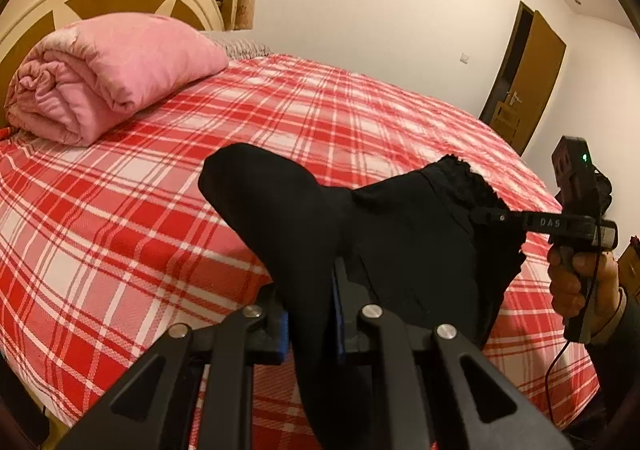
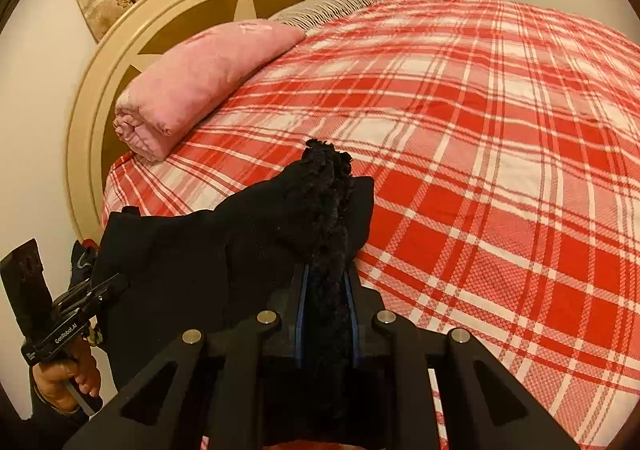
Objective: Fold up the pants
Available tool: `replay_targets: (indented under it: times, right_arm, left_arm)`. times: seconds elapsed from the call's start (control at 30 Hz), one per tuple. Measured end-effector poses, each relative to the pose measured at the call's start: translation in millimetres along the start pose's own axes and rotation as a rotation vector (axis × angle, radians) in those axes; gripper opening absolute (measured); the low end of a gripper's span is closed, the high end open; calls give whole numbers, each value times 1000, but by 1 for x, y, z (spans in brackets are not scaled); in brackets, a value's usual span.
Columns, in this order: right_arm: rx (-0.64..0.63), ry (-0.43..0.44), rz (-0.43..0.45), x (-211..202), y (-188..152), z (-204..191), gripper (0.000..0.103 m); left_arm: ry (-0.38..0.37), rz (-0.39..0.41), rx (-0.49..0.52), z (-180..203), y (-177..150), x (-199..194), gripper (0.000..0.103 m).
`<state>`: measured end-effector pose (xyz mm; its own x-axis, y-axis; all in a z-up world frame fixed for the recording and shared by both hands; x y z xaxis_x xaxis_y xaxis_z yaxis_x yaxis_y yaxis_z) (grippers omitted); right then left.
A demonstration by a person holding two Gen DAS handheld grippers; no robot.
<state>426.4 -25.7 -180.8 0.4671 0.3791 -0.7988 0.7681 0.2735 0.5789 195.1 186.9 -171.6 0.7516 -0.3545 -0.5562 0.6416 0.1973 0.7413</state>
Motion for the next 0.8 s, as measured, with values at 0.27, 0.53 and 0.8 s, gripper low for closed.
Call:
replay_targets:
  times: [0.27,0.53,0.8]
  right_arm:
    - [4,-20,-29,17,-8,10,22]
    - [-36,-81,-22,28,-7,9,30]
    - [-30,-117,-41,40,-9,17,45]
  left_arm:
    - [48,-55,-8,-18,-19,20,26]
    - [88,-60,-24,-32,-32,24,46]
    - [130,-42,-29,-42,-33,28,70]
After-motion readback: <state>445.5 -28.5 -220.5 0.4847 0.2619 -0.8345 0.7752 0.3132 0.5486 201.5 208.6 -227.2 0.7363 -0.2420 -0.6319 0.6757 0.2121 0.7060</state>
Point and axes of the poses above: each gripper's, at about its wrist camera, not at the fingertips, and x roughly the way its jaws point, z to its right, y to its top, the point moved 6 cm from there along x, roughly the way its jaws point, and after that the axes turned 14 degrees about -y, right-handed, at the moved point
